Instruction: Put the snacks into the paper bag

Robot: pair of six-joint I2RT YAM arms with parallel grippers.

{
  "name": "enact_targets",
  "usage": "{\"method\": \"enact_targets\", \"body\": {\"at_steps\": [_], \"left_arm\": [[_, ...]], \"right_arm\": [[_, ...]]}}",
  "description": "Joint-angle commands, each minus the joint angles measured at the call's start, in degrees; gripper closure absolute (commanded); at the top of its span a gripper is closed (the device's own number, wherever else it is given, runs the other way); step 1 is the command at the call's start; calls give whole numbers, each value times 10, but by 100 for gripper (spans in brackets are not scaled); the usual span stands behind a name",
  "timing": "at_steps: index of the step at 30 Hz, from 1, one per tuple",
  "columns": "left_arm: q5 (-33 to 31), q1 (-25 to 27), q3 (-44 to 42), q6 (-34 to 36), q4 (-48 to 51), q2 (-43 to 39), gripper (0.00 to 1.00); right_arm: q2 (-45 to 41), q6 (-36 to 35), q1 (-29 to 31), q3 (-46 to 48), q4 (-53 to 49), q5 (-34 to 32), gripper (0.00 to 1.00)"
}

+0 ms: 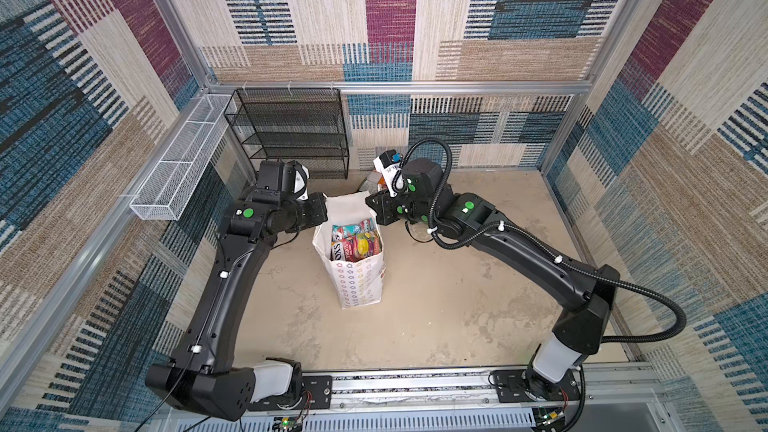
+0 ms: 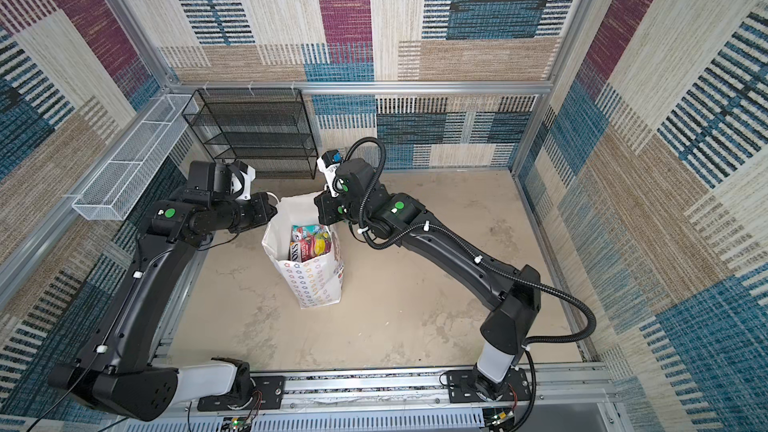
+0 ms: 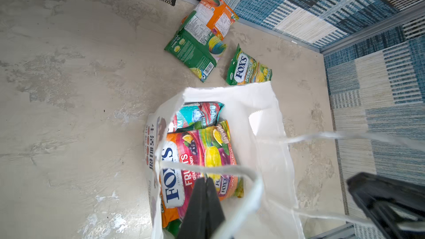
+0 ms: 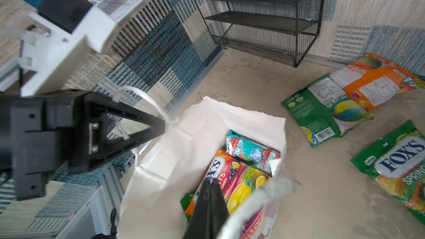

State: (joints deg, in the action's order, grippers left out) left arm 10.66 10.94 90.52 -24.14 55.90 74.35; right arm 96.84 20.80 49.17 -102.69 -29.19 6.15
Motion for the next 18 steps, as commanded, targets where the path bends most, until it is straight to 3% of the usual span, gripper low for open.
{"method": "enact_targets", "body": {"at_steps": [1,3,10,15,18], "left_arm": [[-14,-2,-5,13,-26,-12,100],[-18,-3,-10,17,-29,-19,100],[-25,-6,-17,39,-30,-25,100],[-51,-7,-24,55,-41,-42,100],[-53,-7,-31,65,-50,-49,100]], "right_arm": [[-7,18,1,-12,37,16,78],[-6,22,1,-21,23,18,55],[-18,7,0,-79,-44,-43,20],[-49,-5,-7,-91,-76,-113,9],[-76,1,-45,-69,-77,-124,5]]}}
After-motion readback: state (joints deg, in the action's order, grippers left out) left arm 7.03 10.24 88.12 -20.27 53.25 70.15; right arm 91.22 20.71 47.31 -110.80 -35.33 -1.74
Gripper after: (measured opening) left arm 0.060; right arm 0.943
